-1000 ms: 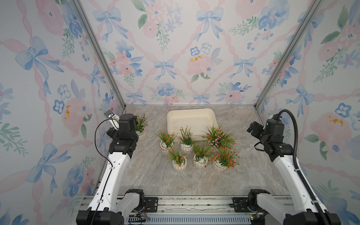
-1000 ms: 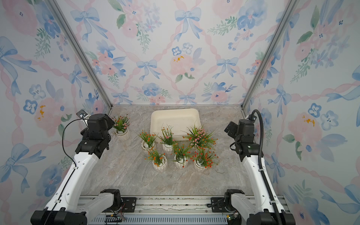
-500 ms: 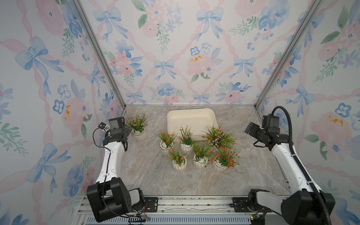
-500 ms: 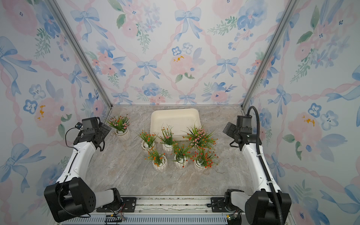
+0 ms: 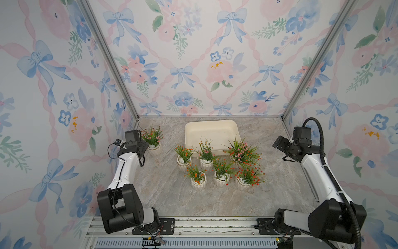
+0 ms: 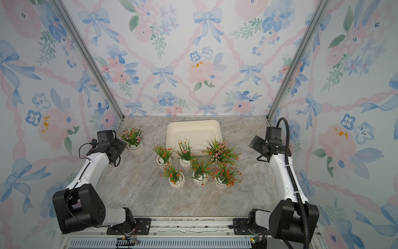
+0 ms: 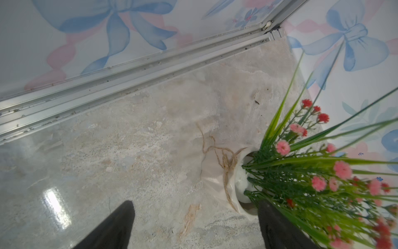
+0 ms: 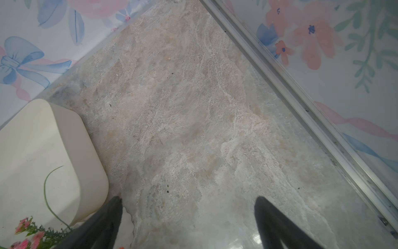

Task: Put the potted gypsophila into the storage box
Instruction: Pick up the baby's breath potted plant from the center of the board.

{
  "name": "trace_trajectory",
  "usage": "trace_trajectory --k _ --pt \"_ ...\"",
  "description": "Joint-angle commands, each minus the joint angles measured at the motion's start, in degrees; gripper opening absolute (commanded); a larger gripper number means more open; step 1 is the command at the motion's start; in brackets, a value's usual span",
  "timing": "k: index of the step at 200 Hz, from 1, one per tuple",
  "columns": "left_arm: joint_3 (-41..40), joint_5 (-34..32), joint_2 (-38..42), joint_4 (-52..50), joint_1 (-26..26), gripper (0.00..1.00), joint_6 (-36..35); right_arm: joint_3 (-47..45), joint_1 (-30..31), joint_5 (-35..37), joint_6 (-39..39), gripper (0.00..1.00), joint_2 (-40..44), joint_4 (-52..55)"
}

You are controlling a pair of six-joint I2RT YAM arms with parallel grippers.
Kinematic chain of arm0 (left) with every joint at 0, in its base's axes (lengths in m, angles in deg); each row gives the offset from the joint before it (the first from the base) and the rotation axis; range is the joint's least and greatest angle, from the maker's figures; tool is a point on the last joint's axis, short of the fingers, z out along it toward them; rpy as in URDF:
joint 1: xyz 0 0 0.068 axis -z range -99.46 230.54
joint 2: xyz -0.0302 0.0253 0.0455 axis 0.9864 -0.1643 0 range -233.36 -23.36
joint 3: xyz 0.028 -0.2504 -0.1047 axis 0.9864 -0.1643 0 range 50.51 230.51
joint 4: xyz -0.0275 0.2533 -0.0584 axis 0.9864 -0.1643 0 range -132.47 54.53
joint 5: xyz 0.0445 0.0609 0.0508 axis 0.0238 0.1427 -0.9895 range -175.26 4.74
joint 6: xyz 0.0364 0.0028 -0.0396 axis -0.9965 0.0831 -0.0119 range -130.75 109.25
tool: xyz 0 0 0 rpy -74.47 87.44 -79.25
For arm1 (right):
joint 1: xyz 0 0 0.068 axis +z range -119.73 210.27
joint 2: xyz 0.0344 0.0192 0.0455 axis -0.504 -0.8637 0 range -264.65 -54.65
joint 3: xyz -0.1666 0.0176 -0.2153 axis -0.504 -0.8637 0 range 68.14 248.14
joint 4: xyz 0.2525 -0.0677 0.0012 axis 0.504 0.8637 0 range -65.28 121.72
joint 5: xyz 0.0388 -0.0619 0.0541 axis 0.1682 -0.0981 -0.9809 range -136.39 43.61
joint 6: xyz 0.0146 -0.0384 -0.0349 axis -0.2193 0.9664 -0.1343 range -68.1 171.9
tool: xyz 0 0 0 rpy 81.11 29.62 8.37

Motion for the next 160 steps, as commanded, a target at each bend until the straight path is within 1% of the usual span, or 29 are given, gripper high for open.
trace_trajectory --k 1,31,68,83,117,160 --pt "0.6 1.8 -1.2 -0.9 0.1 0.91 1.1 -1.0 -0.6 -1.4 -0.6 0.97 -0.9 0.0" --pt "1.4 4.1 -3.8 -0.8 0.1 0.91 1.1 -2.0 -0.7 -2.2 -1.1 0.97 -0.8 -0.6" --pt "2.4 5.4 -6.2 -0.8 0.2 0.86 0.5 -1.9 -0.8 -3.3 -0.5 0.97 -0.8 -0.2" --pt "2.6 5.8 -6.8 -0.7 0.2 0.87 0.8 -2.1 -0.8 -3.3 -0.8 0.97 -0.5 -0.3" --pt "3.3 7.9 -8.2 -0.4 0.1 0.88 1.4 -2.4 -0.5 -5.9 -0.6 0.97 -0.6 -1.7" --pt "4.3 8.2 -9.7 -0.5 0.1 0.87 0.9 -1.8 1.0 -5.2 -0.1 0.97 -1.6 -1.0"
